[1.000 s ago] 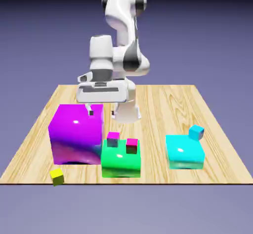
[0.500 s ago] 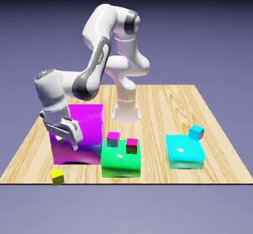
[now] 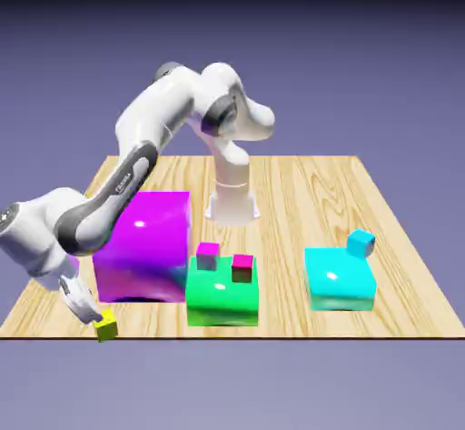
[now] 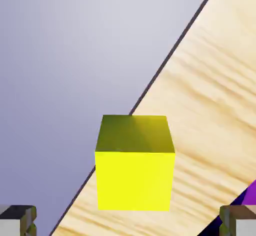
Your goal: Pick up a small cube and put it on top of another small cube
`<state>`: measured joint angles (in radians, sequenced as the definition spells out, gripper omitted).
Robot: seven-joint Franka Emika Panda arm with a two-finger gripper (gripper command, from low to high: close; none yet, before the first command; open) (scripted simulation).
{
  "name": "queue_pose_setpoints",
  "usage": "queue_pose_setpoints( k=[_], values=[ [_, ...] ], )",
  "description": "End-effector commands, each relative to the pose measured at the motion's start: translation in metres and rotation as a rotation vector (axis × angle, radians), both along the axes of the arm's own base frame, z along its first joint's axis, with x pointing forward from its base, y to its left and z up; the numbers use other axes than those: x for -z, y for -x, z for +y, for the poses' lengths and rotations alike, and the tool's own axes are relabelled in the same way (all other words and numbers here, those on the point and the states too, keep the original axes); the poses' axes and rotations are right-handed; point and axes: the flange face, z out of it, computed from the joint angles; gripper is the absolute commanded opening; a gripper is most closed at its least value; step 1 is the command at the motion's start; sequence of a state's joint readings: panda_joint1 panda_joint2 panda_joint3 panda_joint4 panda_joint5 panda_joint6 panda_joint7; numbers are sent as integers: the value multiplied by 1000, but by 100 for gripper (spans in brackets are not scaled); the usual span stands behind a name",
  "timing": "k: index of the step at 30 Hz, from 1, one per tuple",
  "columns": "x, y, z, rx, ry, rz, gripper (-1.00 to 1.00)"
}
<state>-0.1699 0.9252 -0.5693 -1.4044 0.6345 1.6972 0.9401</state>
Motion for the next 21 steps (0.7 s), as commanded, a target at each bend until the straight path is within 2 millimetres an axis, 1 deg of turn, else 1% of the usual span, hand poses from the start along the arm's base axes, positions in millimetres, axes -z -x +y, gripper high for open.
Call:
queue_pose_setpoints(
  k=[1, 3, 4, 5, 8, 9, 12, 15, 18, 21],
  values=[
    [23, 3, 7, 0, -1, -1, 0],
    [64, 11, 20, 0, 0, 0, 0],
    [64, 11, 20, 0, 0, 0, -100],
    [64, 11, 20, 0, 0, 0, -100],
    [-1, -2, 2, -2, 3, -6, -100],
    [-7, -16, 19, -33, 20, -44, -100],
    [-13, -47, 106, -251, -14, -88, -100],
    [-23, -66, 202, -485, -45, -136, -100],
    [-37, -72, 301, -733, -73, -188, -100],
    [-56, -62, 403, -994, -96, -244, -100]
  ],
)
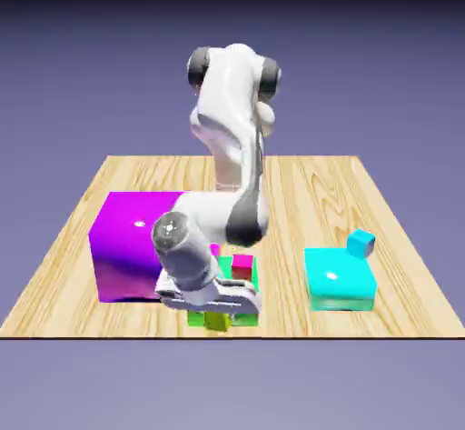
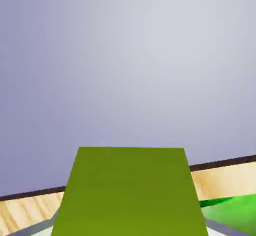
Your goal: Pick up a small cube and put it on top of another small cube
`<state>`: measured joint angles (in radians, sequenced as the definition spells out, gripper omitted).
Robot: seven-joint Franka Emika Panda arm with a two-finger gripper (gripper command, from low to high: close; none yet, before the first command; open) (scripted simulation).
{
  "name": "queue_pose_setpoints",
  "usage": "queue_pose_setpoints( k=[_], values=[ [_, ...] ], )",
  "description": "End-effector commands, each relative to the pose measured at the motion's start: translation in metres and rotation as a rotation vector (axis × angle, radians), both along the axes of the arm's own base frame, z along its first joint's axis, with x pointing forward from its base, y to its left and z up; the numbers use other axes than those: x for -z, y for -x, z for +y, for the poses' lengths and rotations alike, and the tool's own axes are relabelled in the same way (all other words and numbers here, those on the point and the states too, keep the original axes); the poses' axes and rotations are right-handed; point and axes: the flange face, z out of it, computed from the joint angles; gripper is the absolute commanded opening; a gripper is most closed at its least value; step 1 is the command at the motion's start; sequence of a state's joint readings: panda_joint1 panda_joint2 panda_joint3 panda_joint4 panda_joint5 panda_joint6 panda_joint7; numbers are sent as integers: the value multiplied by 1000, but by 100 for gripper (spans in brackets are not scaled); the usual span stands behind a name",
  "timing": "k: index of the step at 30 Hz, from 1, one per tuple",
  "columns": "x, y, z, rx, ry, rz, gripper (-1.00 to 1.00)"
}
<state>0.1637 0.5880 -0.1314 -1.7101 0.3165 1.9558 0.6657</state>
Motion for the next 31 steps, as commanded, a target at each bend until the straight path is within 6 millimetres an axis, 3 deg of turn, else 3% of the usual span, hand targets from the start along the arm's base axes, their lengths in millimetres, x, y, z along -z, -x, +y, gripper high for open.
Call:
queue_pose_setpoints(
  k=[1, 4, 7, 12, 16, 21, 24, 27, 28, 29, 30, 31],
  values=[
    [-7, 7, 34, -90, -3, -21, -100],
    [-29, 39, 132, -365, -20, -89, -100],
    [-52, 88, 223, -647, -32, -158, -100],
    [-65, 160, 285, -1025, 21, -124, -100],
    [-75, 222, 323, -1328, 95, -105, -100],
    [-87, 300, 355, -1699, 236, -84, -100],
    [-87, 309, 354, -1761, 285, -57, -100],
    [-28, 306, 333, -1761, 286, -57, -100],
    [-22, 306, 331, -1761, 285, -57, -100],
    [-22, 306, 331, -1761, 285, -57, 100],
    [-22, 306, 331, -1761, 285, -57, 100],
    [-42, 306, 338, -1760, 287, -57, 100]
  ],
)
